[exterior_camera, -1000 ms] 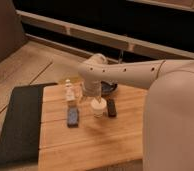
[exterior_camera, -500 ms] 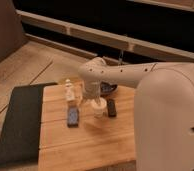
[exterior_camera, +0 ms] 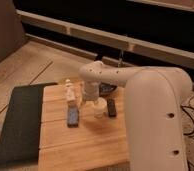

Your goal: Pick up the ceramic cup

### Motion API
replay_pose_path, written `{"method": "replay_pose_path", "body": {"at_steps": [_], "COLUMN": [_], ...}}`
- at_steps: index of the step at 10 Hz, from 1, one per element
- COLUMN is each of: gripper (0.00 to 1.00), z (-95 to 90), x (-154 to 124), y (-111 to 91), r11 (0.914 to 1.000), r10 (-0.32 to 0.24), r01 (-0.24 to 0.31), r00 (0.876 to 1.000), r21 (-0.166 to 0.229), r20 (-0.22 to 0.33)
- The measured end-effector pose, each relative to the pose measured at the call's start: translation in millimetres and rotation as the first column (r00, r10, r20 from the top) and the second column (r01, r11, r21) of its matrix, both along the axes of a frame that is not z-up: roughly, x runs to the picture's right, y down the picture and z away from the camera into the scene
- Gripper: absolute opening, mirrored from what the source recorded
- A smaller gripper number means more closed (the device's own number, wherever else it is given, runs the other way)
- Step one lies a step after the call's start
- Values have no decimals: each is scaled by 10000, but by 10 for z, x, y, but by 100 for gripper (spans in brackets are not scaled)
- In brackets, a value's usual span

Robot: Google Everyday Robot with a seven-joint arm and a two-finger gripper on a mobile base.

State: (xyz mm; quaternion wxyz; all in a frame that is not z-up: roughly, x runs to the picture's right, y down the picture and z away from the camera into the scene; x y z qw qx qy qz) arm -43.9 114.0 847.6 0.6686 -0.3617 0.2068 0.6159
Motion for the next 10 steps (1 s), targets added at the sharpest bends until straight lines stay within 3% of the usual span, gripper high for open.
{"method": "replay_pose_path", "body": {"at_steps": [2, 4, 6, 8, 10], "gripper": [18, 1, 0, 0, 0], "z": [43, -5, -163, -432, -661], "x": [8, 85, 120, 56, 1], "y": [-24, -163, -399, -641, -803], "r11": [9999, 9999, 9963, 9866, 9822], "r10": [127, 14, -388, -844, -803], "r01": [-123, -24, 344, 749, 697], "r00": [9989, 9984, 9978, 9946, 9953], "r21": [-105, 164, 787, 1447, 1742], "r20": [459, 565, 546, 609, 548]}}
